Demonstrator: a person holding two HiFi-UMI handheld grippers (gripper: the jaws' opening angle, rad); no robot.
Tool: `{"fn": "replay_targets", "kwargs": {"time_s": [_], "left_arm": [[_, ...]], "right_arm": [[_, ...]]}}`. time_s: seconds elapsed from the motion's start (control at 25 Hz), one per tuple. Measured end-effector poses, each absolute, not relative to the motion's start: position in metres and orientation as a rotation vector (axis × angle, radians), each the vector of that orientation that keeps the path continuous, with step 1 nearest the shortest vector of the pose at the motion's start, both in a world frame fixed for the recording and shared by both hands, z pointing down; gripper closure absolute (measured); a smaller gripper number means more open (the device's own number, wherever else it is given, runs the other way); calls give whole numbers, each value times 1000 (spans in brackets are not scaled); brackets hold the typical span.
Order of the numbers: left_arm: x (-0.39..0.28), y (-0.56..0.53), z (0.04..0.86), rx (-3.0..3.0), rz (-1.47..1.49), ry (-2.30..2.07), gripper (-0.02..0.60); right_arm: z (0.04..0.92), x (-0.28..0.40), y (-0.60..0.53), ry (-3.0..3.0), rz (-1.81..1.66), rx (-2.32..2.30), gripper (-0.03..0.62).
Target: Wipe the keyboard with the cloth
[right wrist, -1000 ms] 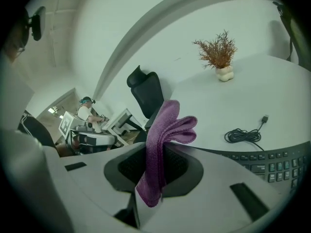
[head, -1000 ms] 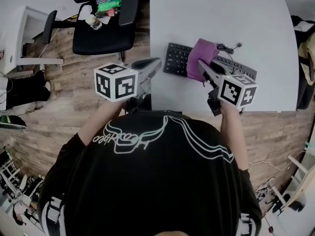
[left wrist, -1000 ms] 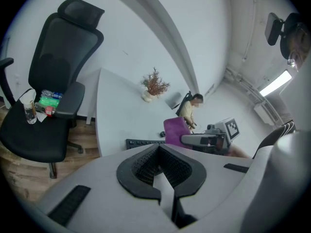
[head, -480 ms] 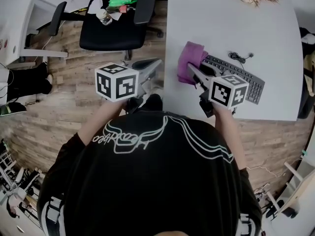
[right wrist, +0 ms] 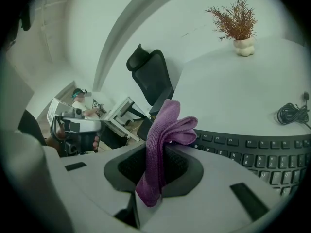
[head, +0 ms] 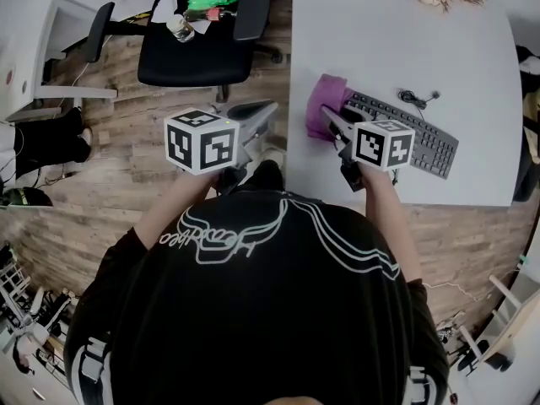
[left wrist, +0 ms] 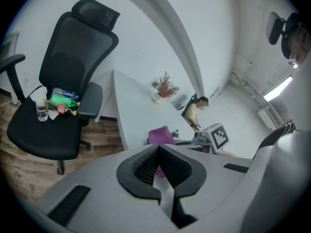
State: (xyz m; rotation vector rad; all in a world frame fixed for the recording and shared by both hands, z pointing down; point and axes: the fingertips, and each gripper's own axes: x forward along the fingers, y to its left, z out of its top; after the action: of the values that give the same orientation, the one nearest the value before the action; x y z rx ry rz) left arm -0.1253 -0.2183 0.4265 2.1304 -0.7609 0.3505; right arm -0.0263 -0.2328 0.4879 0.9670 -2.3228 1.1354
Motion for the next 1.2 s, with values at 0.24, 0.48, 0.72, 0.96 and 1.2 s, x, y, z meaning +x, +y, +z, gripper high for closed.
{"fn": "replay_targets", "kwargs": {"time_s": [0.24,0.48,0.72,0.96,1.2], "left_arm": [[-120,-211,427,2129,361,-745,577],[-113,-211,428,2127,362,-745,577],[-98,-203,428,2127,364,-737,577],[-83,-201,429,2129,376,-724,577],[-64,-197,430,2138,390,-701,577]], "right_arm": [[497,-19,-228,-2285,1152,982,540],[503,-10,-228,-2263,1169,988,540],[505,6,-218,-2247,1157,992,540],[507,27,-215,-2230,1154,1017,539],[511,53,-211,-2212,1157,1059,539]]}}
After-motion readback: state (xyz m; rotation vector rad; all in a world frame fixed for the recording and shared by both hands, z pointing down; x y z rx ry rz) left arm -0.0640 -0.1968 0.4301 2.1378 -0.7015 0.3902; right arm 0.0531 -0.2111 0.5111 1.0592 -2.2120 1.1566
